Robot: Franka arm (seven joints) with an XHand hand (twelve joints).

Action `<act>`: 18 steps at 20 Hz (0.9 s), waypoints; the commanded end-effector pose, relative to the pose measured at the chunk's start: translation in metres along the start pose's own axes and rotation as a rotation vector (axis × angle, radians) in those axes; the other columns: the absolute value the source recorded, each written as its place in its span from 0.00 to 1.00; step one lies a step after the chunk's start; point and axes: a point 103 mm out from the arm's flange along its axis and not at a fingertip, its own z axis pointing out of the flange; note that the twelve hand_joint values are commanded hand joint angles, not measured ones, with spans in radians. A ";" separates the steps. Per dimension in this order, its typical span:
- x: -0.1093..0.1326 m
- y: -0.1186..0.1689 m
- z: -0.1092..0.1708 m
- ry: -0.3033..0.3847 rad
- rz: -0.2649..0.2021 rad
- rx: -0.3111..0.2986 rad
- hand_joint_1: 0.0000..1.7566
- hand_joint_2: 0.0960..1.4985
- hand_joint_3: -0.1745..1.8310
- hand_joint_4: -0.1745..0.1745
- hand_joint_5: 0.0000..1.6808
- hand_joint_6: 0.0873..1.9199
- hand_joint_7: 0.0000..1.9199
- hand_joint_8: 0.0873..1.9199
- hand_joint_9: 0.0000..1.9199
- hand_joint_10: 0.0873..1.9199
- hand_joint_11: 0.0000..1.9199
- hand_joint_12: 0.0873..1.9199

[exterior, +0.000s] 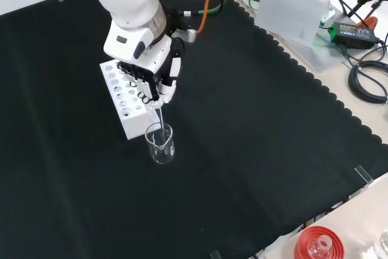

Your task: Put the glass rod back on the white test tube rack.

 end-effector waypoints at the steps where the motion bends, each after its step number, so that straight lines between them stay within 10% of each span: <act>1: -0.002 -0.001 -0.001 0.000 0.002 -0.013 0.76 0.67 0.00 0.00 0.84 0.00 0.80 0.09 0.92 0.10 0.82 0.34; 18: -0.003 -0.013 -0.011 -0.010 0.015 -0.020 0.76 0.67 0.00 0.00 0.84 0.00 0.81 0.09 0.92 0.10 0.82 0.34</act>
